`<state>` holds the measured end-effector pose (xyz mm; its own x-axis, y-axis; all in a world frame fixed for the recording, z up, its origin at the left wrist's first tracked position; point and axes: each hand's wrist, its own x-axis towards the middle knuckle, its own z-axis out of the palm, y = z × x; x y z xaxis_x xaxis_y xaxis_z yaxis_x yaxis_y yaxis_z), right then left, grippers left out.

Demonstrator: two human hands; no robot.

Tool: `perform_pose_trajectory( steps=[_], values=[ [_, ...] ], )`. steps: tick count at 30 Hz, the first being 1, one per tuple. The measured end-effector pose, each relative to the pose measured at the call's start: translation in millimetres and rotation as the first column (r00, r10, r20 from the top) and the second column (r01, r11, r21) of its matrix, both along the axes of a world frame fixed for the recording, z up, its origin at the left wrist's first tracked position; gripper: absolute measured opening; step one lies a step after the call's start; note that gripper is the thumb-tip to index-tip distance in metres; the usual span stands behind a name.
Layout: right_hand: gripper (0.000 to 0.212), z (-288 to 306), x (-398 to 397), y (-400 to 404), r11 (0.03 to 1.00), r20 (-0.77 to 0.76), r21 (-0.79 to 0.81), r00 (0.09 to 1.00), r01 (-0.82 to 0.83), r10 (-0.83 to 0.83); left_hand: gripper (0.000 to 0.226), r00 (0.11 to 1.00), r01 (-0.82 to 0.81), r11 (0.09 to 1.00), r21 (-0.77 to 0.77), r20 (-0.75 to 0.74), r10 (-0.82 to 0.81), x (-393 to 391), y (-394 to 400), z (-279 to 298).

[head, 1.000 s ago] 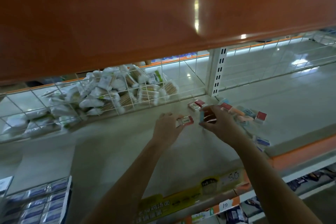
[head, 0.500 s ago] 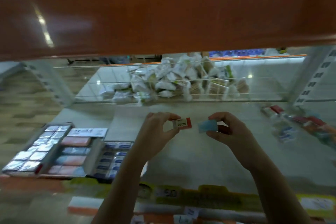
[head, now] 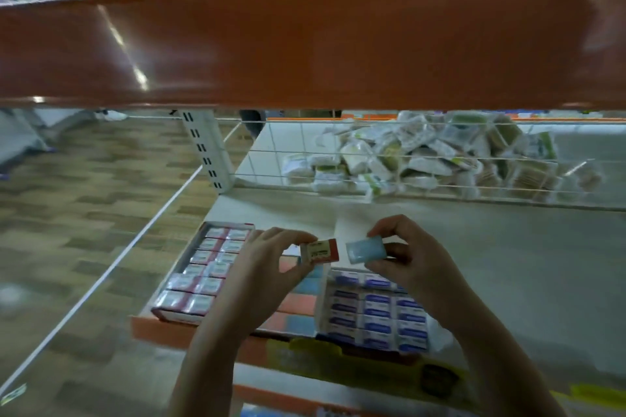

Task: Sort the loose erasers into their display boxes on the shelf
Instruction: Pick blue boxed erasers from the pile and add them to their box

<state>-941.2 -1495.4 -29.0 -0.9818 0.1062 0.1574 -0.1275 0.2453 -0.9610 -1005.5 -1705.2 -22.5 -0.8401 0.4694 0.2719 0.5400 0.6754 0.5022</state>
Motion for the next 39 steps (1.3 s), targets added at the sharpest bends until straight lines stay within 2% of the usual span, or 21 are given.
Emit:
perform_pose_trajectory(
  steps=[5, 8, 16, 19, 23, 26, 28, 34, 39],
  values=[
    [0.035, -8, -30, -46, 0.977, 0.040, 0.213, 0.998, 0.032, -0.041, 0.035, 0.998, 0.028, 0.999, -0.036, 0.061, -0.026, -24, -49, -7],
    [0.031, -9, -42, -61, 0.929, 0.080, 0.368, 0.995, 0.025, -0.059, 0.035, 0.994, 0.041, 0.999, -0.033, 0.098, -0.037, -35, -66, -12],
    [0.026, -10, -55, -78, 0.774, 0.172, 0.633, 0.977, -0.010, -0.128, 0.034, 0.985, 0.090, 0.996, 0.000, 0.149, -0.089, -54, -85, -19],
    [0.027, -13, -56, -78, 0.746, 0.199, 0.666, 0.966, -0.009, -0.166, 0.032, 0.982, 0.093, 0.995, 0.030, 0.161, -0.097, -56, -84, -20],
    [0.026, -20, -57, -80, 0.818, 0.247, 0.575, 0.953, 0.002, -0.176, 0.032, 0.978, 0.097, 0.995, 0.034, 0.185, -0.101, -57, -82, -20],
    [0.027, -28, -56, -84, 0.820, 0.249, 0.572, 0.949, 0.019, -0.195, 0.033, 0.976, 0.105, 0.994, 0.024, 0.192, -0.108, -58, -80, -21],
    [0.025, -31, -56, -85, 0.797, 0.232, 0.602, 0.947, 0.040, -0.222, 0.034, 0.975, 0.111, 0.994, 0.019, 0.194, -0.113, -58, -79, -22],
    [0.023, -37, -53, -90, 0.649, 0.133, 0.756, 0.948, 0.092, -0.288, 0.035, 0.976, 0.099, 0.995, -0.001, 0.193, -0.097, -61, -80, -25],
    [0.026, -40, -54, -94, 0.630, 0.115, 0.771, 0.951, 0.096, -0.286, 0.032, 0.981, 0.081, 0.997, 0.008, 0.178, -0.081, -64, -84, -30]
  ],
)
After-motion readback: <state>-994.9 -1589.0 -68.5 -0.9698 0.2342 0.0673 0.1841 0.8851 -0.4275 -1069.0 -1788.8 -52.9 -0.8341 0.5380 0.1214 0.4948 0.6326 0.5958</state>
